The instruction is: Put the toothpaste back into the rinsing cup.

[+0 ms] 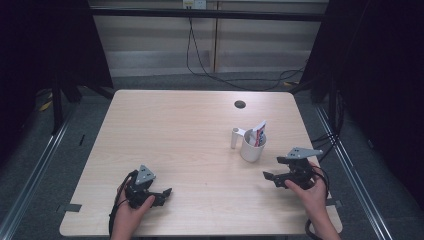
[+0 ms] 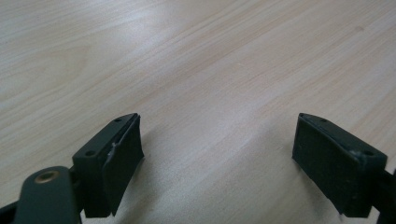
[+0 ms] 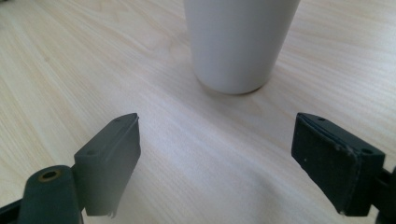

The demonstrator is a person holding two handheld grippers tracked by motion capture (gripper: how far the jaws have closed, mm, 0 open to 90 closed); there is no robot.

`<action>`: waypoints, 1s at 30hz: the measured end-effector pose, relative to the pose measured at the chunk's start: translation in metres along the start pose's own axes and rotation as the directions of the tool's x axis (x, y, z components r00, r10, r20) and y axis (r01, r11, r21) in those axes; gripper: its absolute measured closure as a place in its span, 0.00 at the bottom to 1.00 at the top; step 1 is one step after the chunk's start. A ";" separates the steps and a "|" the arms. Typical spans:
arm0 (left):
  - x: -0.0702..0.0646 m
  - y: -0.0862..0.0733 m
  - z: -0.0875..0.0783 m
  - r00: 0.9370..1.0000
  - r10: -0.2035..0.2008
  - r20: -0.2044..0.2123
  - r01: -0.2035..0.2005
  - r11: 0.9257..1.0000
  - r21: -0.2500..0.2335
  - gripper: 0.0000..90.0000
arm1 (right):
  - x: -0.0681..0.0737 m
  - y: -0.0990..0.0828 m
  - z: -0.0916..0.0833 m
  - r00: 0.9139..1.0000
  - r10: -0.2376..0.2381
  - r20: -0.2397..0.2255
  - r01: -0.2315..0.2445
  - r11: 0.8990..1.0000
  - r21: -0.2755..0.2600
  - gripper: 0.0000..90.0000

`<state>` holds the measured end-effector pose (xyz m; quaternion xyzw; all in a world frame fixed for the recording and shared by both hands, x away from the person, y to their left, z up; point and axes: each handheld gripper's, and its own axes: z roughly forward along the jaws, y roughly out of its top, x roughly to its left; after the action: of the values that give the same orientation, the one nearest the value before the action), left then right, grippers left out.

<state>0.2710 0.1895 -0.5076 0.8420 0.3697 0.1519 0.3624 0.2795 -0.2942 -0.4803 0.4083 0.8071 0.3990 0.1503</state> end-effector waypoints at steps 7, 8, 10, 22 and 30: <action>0.000 0.000 0.000 1.000 -0.001 0.003 0.001 1.000 -0.002 0.18 | 0.003 -0.010 0.004 1.000 -0.001 0.008 0.000 1.000 0.019 0.17; 0.000 0.000 0.000 1.000 -0.001 0.002 0.001 1.000 -0.001 0.18 | 0.003 -0.012 0.005 1.000 -0.002 0.010 0.002 1.000 0.024 0.17; 0.000 0.000 0.000 1.000 0.000 0.001 0.000 1.000 0.000 0.18 | 0.004 -0.014 0.006 1.000 -0.002 0.010 0.002 1.000 0.028 0.17; 0.000 0.000 0.000 1.000 -0.003 0.001 0.003 1.000 -0.004 0.18 | 0.008 -0.025 0.015 0.999 -0.033 0.037 0.030 0.996 0.083 0.16; -0.001 -0.001 0.000 1.000 -0.005 0.002 0.005 1.000 -0.002 0.18 | 0.009 -0.028 0.016 0.998 -0.037 0.044 0.033 0.997 0.072 0.15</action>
<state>0.2703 0.1894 -0.5079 0.8408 0.3714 0.1505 0.3639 0.2675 -0.2884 -0.5114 0.4081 0.8243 0.3579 0.1608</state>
